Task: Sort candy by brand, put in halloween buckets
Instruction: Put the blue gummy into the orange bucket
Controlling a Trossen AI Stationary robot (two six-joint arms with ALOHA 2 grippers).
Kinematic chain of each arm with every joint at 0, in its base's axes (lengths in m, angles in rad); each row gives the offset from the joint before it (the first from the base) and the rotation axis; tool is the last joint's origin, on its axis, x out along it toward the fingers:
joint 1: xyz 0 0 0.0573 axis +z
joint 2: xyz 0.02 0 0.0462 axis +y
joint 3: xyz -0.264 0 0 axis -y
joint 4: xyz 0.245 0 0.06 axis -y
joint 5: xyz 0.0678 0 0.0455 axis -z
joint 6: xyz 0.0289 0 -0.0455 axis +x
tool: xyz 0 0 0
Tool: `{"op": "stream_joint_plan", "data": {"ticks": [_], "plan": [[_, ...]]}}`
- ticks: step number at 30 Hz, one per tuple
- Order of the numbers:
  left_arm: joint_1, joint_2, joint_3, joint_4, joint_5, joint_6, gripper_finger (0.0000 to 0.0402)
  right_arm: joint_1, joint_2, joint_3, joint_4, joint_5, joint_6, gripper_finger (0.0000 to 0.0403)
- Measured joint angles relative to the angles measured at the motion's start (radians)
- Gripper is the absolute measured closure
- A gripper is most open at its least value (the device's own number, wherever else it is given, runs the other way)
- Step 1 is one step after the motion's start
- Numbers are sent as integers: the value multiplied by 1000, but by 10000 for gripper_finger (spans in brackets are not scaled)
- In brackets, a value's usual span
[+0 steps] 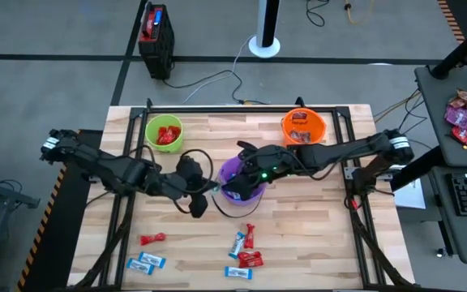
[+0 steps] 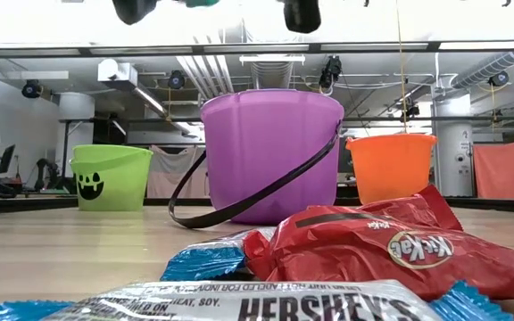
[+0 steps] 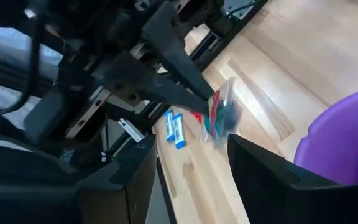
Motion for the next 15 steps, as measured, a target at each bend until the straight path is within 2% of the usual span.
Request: {"op": "stream_joint_plan", "data": {"ticks": [8, 15], "plan": [[2, 56, 67, -48, -4, 66, 401, -18, 42, 35, -9, 8, -22, 230], [-1, 48, 68, -31, -3, 78, 401, -22, 39, 35, -31, 32, -56, 324]]}}
